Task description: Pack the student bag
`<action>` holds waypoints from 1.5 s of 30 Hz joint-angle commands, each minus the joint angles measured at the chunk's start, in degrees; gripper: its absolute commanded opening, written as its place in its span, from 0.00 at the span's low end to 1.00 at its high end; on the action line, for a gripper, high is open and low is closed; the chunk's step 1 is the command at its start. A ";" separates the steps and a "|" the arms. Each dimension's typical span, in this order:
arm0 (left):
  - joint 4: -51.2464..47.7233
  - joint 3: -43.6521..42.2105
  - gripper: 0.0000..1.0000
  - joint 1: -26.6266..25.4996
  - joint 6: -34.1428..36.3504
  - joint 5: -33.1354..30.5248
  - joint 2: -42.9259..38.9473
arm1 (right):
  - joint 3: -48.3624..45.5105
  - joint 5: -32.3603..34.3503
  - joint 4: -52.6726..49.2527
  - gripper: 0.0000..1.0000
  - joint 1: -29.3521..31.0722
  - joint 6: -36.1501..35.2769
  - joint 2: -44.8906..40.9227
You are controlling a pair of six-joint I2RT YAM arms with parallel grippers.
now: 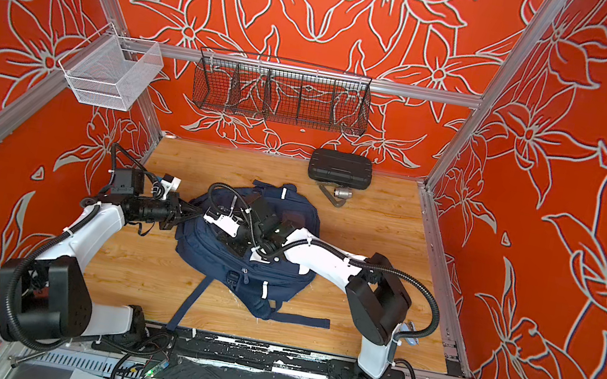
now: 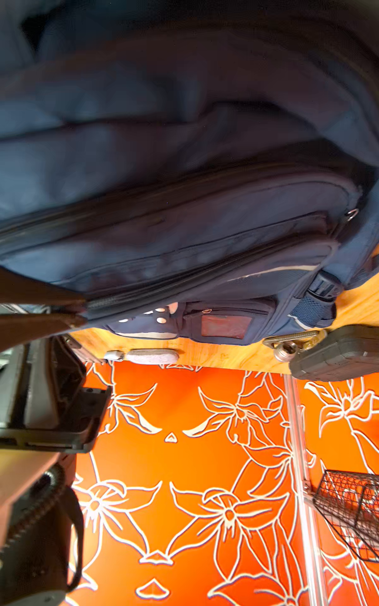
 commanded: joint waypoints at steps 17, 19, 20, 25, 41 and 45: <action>8.59 5.59 0.00 -0.87 6.79 1.89 7.38 | -10.48 0.27 -3.88 0.00 1.79 3.71 -8.38; 10.70 2.17 0.00 -1.49 4.85 1.42 3.52 | -8.59 2.31 -3.48 0.00 1.23 11.17 -8.00; 11.58 0.74 0.00 -1.76 4.19 1.44 1.52 | -7.46 4.04 -3.33 0.02 1.07 15.41 -7.61; 19.17 -4.63 0.00 -3.28 -2.05 0.55 -7.64 | -0.85 5.84 -6.20 0.20 0.78 26.27 -4.29; 24.70 -9.40 0.00 -5.48 -10.34 -4.58 -14.99 | 11.69 12.27 -15.71 0.00 0.78 34.64 3.44; 27.63 -10.09 0.00 -5.35 -12.64 -8.89 -13.40 | 3.70 9.86 -6.18 0.00 1.40 30.74 -1.12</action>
